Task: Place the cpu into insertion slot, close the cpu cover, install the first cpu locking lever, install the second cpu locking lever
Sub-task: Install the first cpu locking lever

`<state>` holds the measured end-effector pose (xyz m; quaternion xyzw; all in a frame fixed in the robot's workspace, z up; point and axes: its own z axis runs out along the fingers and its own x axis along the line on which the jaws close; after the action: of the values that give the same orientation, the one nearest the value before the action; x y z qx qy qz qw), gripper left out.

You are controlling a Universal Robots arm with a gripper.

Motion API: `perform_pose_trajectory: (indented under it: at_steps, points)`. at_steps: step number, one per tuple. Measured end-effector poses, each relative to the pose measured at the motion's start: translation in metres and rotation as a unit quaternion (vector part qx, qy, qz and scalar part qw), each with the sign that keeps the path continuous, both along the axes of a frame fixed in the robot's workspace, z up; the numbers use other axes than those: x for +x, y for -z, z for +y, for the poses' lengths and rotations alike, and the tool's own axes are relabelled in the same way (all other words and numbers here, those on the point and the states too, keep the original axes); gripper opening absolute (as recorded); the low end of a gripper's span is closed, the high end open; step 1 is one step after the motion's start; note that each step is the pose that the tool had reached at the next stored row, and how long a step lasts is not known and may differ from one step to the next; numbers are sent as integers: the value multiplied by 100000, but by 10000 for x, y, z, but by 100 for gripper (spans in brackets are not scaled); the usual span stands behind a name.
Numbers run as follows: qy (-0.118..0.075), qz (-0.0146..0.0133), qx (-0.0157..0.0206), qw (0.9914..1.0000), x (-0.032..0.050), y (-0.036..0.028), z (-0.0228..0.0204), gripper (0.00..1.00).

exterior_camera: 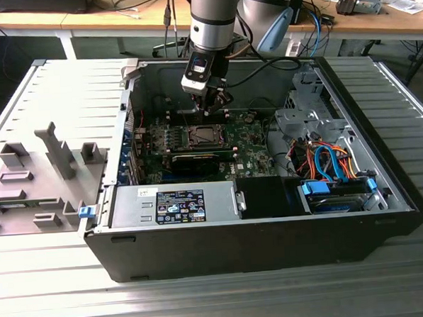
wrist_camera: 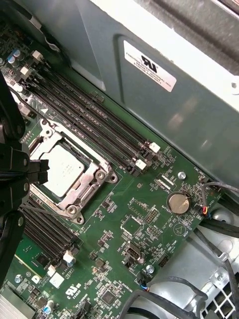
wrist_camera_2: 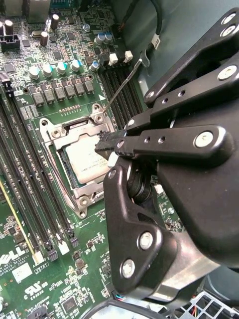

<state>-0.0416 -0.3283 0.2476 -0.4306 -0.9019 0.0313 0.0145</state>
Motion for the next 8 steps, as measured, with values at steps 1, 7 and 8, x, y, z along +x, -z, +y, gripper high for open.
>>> perform_pose_trajectory:
  at_steps: [1, 7, 8]
  points:
    - [-39, 1, 0, 100000, 0, 0, 0, 11]
    - [-209, 0, 0, 100000, 0, 0, 0, 11]
    - [-234, 3, -2, 100000, 0, 0, 0, 11]
